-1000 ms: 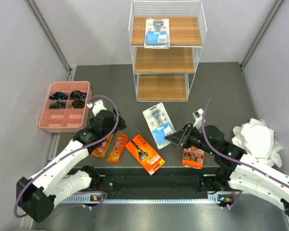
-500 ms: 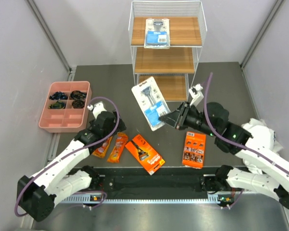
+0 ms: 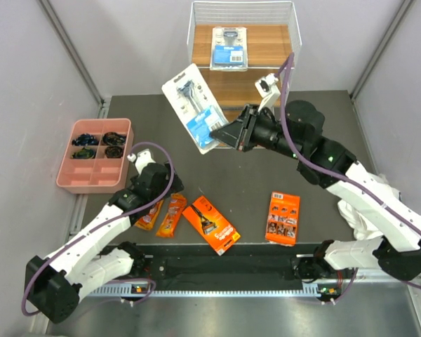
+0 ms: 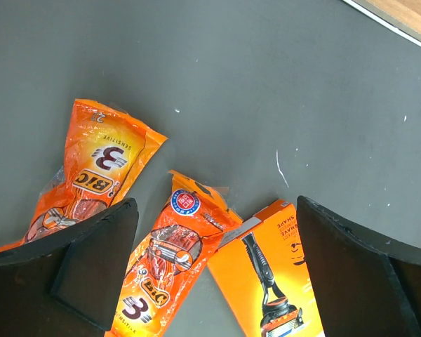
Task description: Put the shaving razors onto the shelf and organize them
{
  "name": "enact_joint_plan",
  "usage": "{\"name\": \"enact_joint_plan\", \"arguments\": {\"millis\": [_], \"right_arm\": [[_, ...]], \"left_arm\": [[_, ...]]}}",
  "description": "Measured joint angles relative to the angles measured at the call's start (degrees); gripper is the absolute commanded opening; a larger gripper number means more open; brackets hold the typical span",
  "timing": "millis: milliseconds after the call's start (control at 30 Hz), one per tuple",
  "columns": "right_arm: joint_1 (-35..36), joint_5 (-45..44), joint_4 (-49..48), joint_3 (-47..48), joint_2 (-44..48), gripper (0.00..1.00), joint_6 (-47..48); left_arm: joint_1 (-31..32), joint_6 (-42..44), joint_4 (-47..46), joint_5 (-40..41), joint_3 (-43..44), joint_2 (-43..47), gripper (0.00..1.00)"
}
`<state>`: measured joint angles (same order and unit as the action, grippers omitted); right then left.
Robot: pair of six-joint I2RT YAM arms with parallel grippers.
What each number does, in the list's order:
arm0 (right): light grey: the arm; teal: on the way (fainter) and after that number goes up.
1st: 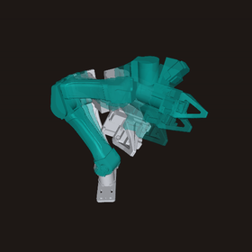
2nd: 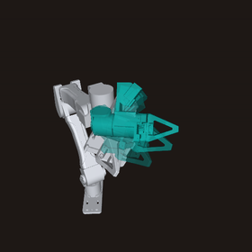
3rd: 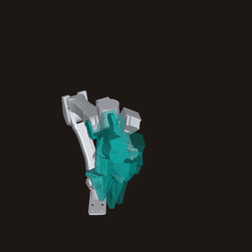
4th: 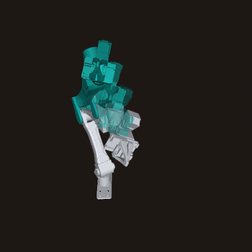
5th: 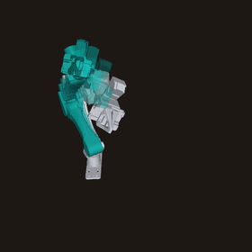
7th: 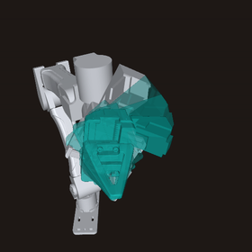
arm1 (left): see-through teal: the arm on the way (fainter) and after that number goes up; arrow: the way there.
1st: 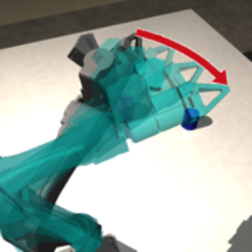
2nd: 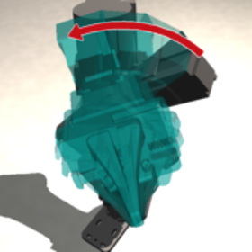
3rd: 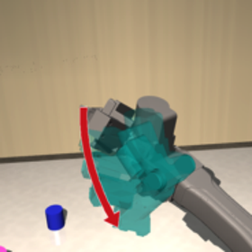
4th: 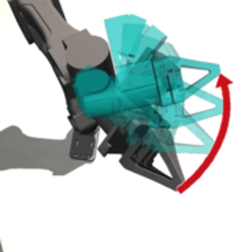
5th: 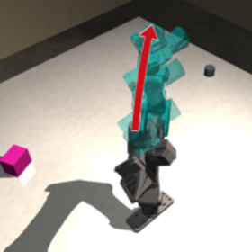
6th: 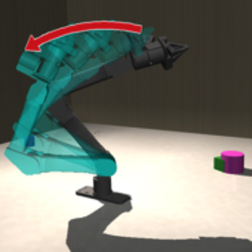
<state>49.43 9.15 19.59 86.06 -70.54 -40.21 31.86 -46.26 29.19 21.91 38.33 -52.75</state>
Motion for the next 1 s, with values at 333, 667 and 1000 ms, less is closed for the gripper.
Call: {"name": "enact_joint_plan", "arguments": {"millis": [333, 667, 1000], "right_arm": [[-8.8, 4.1, 2.5, 14.7, -6.3, 0.0, 0.1], [-20.3, 6.6, 3.2, 19.6, -8.9, 0.0, -3.9], [-27.6, 7.8, 5.1, 22.1, -11.0, 0.0, -8.0]], "left_arm": [[0.0, 1.2, -0.1, -1.4, 0.0, -0.2, 0.99], [0.0, 2.8, -0.7, -4.4, 0.0, -0.9, 0.99], [0.0, 3.4, -1.3, -6.5, -0.2, -1.9, 0.99]]}}
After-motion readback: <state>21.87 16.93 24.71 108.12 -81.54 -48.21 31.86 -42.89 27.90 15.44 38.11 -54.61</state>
